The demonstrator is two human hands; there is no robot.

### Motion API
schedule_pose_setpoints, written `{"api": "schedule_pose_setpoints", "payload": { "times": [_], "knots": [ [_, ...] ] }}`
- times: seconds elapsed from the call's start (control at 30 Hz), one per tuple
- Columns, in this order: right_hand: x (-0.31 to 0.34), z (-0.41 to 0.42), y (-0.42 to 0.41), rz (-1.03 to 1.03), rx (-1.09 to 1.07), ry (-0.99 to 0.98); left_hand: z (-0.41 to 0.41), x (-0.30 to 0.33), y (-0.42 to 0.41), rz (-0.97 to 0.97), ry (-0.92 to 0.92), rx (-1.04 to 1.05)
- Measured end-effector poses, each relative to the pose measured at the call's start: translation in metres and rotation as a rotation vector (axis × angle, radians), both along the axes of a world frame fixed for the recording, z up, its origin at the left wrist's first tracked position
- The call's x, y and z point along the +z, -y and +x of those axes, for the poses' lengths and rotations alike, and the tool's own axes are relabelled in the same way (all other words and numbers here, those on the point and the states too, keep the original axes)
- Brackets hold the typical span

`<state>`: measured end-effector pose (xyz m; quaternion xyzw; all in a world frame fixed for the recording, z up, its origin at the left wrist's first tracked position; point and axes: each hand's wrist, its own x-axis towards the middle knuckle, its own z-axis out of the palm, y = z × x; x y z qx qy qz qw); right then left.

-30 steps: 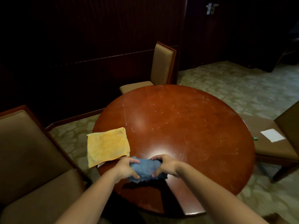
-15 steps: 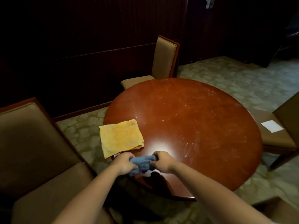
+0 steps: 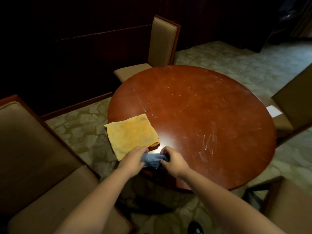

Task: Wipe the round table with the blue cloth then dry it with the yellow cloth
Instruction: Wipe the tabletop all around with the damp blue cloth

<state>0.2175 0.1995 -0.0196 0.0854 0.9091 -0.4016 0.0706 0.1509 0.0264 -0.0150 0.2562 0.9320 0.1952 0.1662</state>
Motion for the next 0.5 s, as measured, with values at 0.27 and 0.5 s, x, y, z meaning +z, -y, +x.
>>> {"api": "schedule_pose_setpoints", "payload": {
  "times": [0.27,0.5],
  "knots": [
    [-0.023,0.017,0.018,0.154,-0.051,-0.123,0.004,-0.025,0.016,0.092,-0.045,-0.086],
    [-0.016,0.021,0.022,0.235,-0.140,-0.283,-0.002,-0.012,0.006,0.240,-0.015,-0.010]
  ]
}}
